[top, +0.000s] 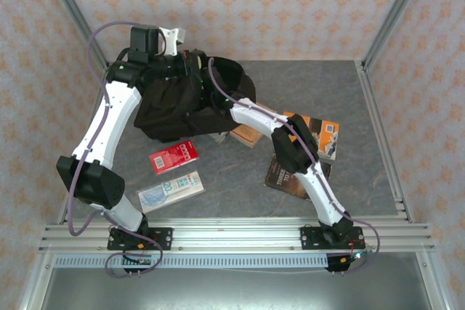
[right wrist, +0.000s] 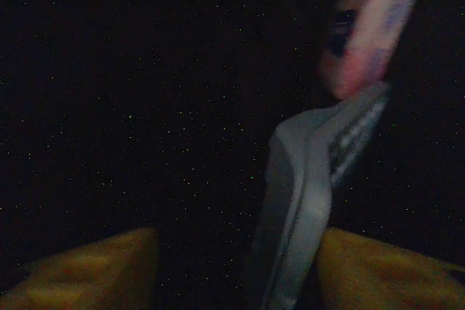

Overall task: Pack the student bag
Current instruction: Place the calculator in the student bag, then close the student bag at the top-left of the table.

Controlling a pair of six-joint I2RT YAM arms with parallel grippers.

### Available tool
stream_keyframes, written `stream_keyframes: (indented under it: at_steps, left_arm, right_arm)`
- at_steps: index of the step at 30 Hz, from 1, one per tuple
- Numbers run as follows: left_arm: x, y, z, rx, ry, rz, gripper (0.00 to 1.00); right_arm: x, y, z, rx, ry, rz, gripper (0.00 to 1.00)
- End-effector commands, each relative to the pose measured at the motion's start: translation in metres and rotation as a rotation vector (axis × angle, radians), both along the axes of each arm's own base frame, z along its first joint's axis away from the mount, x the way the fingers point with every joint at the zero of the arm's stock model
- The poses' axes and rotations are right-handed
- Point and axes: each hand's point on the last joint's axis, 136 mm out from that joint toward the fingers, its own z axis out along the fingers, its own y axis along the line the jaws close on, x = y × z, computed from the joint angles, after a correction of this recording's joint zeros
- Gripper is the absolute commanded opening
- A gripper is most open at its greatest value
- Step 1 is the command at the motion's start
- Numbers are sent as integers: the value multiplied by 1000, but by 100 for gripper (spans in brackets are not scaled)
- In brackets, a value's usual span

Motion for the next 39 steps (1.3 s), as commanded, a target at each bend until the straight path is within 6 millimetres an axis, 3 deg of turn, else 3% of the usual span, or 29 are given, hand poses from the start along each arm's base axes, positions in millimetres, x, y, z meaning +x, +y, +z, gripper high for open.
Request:
stream_keyframes:
  at_steps: [1, 4, 8, 17, 22, 26, 30, 34, 39]
  left_arm:
    - [16, 37, 7, -17, -35, 153, 0]
    - [19, 56, -4, -22, -12, 234, 0]
    - [24, 62, -9, -38, 2, 268, 0]
    - [36, 74, -21, -9, 21, 337, 0]
    - [42, 79, -24, 5, 15, 358, 0]
    - [50, 92, -19, 22, -11, 422, 0]
    - [66, 107, -20, 63, -24, 495, 0]
    - [90, 101, -39, 67, 37, 465, 0]
    - [102, 87, -65, 40, 117, 427, 0]
  right_arm:
    - [-10, -31, 45, -156, -188, -27, 60]
    - [-10, -60, 47, -249, -236, -80, 65]
    - [-10, -95, 52, -341, -273, -135, 65]
    - [-26, -142, 84, -480, -439, -153, 65]
    - [-23, -172, 101, -549, -470, -228, 65]
    - [-35, -183, 120, -534, -495, -239, 64]
    - [-62, -184, 124, -551, -503, -167, 64]
    - [-102, -173, 113, -532, -510, -38, 64]
    - [-146, -164, 73, -581, -473, 118, 64]
